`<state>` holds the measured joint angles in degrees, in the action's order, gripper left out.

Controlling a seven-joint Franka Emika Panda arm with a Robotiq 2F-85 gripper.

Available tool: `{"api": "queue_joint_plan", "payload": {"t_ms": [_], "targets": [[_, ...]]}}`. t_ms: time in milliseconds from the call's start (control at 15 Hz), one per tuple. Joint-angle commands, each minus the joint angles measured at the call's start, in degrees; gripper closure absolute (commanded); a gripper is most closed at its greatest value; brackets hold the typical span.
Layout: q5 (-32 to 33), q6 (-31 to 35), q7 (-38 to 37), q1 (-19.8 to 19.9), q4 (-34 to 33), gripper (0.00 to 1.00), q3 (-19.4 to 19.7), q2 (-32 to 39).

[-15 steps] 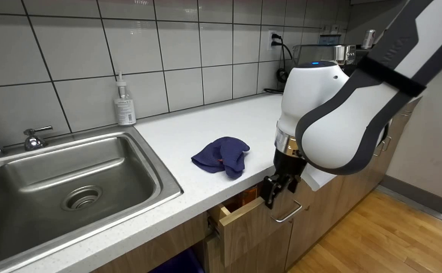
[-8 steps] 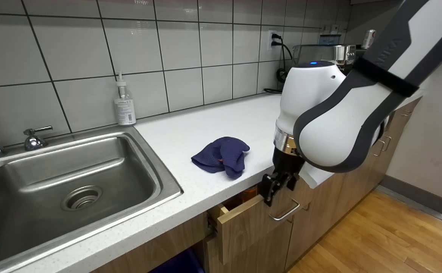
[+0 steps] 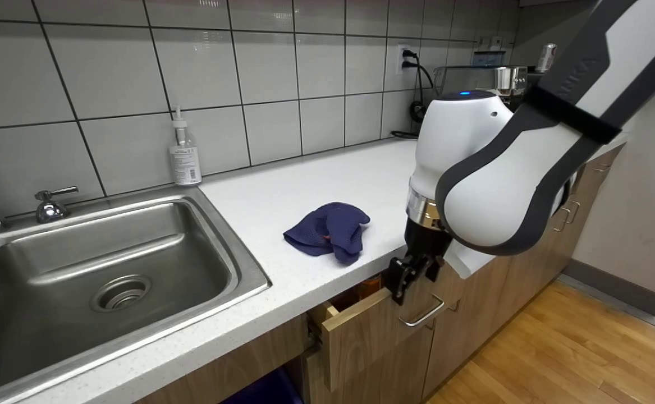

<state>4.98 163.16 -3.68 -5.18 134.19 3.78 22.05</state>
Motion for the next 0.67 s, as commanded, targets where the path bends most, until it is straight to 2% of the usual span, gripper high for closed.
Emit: {"api": "queue_joint_plan", "payload": {"t_ms": [0, 600], "targets": [[1.5, 0.3, -0.1, 0.0, 1.1, 0.0, 0.8, -1.7], [1.3, 0.8, -1.0, -0.9, 6.0, 0.0, 0.5, -4.8]]}}
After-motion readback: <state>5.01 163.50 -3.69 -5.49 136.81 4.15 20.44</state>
